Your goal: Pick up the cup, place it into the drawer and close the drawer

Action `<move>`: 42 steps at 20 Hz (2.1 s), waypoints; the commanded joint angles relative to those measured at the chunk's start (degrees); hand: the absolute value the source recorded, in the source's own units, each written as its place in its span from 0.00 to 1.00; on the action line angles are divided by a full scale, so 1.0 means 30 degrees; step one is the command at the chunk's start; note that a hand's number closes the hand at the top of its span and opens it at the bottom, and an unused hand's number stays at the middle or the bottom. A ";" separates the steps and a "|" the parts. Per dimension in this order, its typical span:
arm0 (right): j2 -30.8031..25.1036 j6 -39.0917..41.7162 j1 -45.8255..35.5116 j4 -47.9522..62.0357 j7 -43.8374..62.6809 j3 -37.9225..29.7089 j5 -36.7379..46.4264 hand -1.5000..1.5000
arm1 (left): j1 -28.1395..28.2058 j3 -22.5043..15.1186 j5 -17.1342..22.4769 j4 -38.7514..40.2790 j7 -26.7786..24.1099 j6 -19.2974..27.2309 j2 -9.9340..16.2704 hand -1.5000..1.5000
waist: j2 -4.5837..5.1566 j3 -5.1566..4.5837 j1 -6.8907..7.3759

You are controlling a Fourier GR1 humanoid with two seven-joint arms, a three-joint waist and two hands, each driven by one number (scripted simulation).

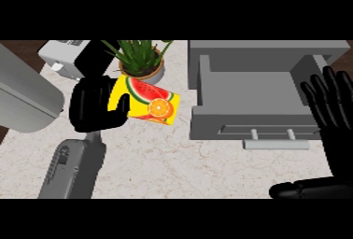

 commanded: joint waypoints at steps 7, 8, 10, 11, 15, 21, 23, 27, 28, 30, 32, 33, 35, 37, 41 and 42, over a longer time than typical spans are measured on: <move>-0.0387 0.0490 -0.1029 0.1743 -0.1057 -0.0864 -0.0515 0.00 | -0.5533 -0.1950 -0.0731 0.0321 0.3186 0.4928 -0.0241 1.00 | 0.0072 -0.0002 -0.0219; -0.0359 0.0412 0.0698 -0.1019 0.0231 -0.0325 -0.0429 0.00 | -0.5229 -0.1089 -0.1081 -0.0528 0.4151 0.4046 -0.0241 1.00 | 0.0022 -0.0008 -0.0192; 0.0401 -0.0170 0.0188 0.0249 -0.0555 0.0715 0.1006 0.00 | -0.6452 -0.1181 -0.1438 0.0386 0.4397 0.4316 -0.0243 1.00 | 0.0043 -0.0008 -0.0146; -0.0301 0.0517 -0.0062 0.0784 -0.0539 -0.0510 -0.0380 0.00 | -0.6986 -0.2048 -0.1498 0.1512 0.3471 0.5491 -0.0243 1.00 | 0.0061 -0.0006 -0.0228; -0.0613 0.0836 0.0123 0.0501 -0.0351 -0.0978 -0.0970 0.00 | -0.9262 -0.1494 -0.1419 0.2925 0.4330 0.5698 -0.0230 1.00 | 0.0062 -0.0005 -0.0237; 0.0361 -0.0870 -0.0927 0.0172 0.0734 0.0501 0.0949 0.00 | -1.1445 -0.2810 -0.1355 0.5532 0.4433 0.7067 -0.0241 1.00 | 0.0069 -0.0012 -0.0295; -0.0542 0.0698 -0.0151 0.0729 -0.0439 -0.0709 -0.0482 0.00 | -1.2951 -0.1564 -0.1468 0.6931 0.5068 0.6387 -0.0236 1.00 | 0.0086 -0.0003 -0.0319; 0.0312 0.0017 -0.0156 0.0428 -0.0871 0.0521 0.0871 0.00 | -1.3763 -0.2081 -0.0545 1.0076 0.2966 0.6890 -0.0244 1.00 | 0.0127 -0.0006 -0.0405; 0.0214 0.0285 0.0867 0.0091 -0.0628 0.0167 0.0257 0.00 | -1.3812 -0.3778 0.0491 0.9771 0.3292 0.8270 -0.0244 1.00 | 0.0103 -0.0002 -0.0546; -0.0292 0.0559 -0.0186 0.0836 -0.0916 -0.0345 0.0112 0.00 | -1.4665 -0.3639 0.0732 1.0428 0.3678 0.8278 -0.0244 1.00 | 0.0102 -0.0002 -0.0404; -0.0274 0.0022 -0.1384 0.1121 -0.0119 -0.0475 0.0005 0.00 | -1.4901 -0.5169 0.2103 1.2487 0.1709 0.9113 -0.0245 1.00 | 0.0196 -0.0003 -0.0788; 0.0012 -0.0049 -0.1214 0.1616 -0.0659 0.0019 0.0693 0.00 | -1.5194 -0.4693 0.2264 1.3081 0.1550 0.8950 -0.0245 1.00 | 0.0191 -0.0003 -0.0664; -0.0424 0.0451 -0.0766 0.1006 -0.0124 -0.0339 -0.0108 0.00 | -1.5474 -0.5289 0.2817 1.4255 0.0442 0.9064 -0.0245 1.00 | 0.0228 -0.0001 -0.0878; -0.0408 0.0473 -0.0153 -0.0170 0.0202 -0.0316 -0.0375 0.00 | -1.5787 -0.4749 0.2768 1.5462 0.0586 0.8452 -0.0245 1.00 | 0.0215 -0.0003 -0.0850; -0.0429 0.0504 -0.1576 0.1632 -0.0427 -0.0866 -0.0808 0.00 | -1.6483 -0.7702 0.4987 1.5326 0.1498 0.9917 -0.0245 1.00 | 0.0211 0.0006 -0.1018; -0.0047 0.0294 -0.0760 0.1396 -0.0706 -0.0112 0.0231 0.00 | -1.7519 -0.6498 0.4305 1.7221 0.1000 0.8851 -0.0245 1.00 | 0.0300 0.0006 -0.1077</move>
